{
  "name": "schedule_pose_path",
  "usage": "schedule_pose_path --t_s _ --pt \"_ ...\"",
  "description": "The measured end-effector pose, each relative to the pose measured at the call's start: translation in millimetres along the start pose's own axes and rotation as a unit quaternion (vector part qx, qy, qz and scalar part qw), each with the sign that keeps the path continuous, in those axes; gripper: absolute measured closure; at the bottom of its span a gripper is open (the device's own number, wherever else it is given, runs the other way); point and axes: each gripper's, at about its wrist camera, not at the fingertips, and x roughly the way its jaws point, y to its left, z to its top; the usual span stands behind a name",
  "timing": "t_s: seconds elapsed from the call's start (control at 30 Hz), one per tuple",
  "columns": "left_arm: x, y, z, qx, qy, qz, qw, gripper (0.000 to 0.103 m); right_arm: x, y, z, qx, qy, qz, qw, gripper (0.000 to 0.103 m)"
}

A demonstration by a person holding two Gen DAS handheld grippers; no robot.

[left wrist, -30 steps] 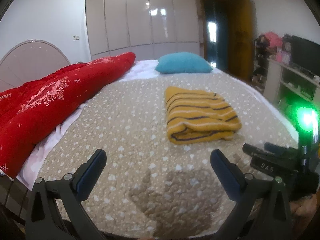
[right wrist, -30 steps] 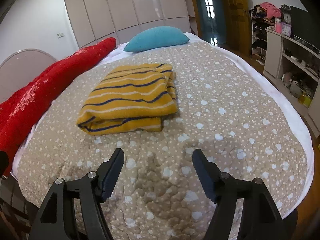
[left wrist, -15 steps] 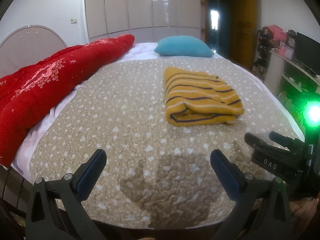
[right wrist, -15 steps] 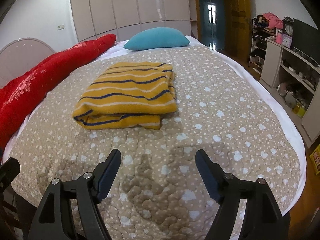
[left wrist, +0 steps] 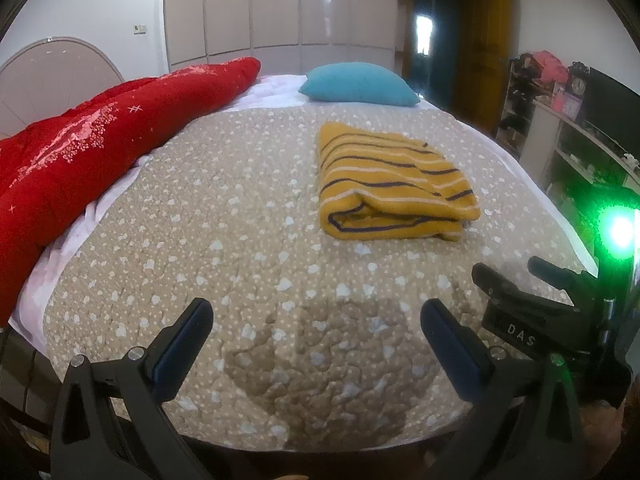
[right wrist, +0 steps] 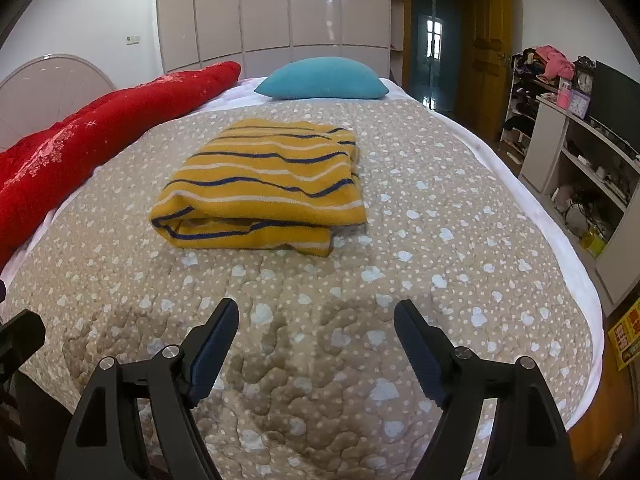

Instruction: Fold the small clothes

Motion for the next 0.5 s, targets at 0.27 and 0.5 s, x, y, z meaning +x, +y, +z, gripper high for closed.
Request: schedule_pose_path --t_s 0.27,0.5 --pt "4.2 1.6 -1.6 -0.004 0.01 -0.001 0.9999 0.0 4.4 -5.1 -1.3 0.009 0.009 -0.004 1.0 0.018" --pt "6.7 3.1 -2.5 -0.008 0.015 -0.003 0.9998 0.0 4.0 -2.2 -2.0 0.006 0.008 -0.006 1.0 0.017"
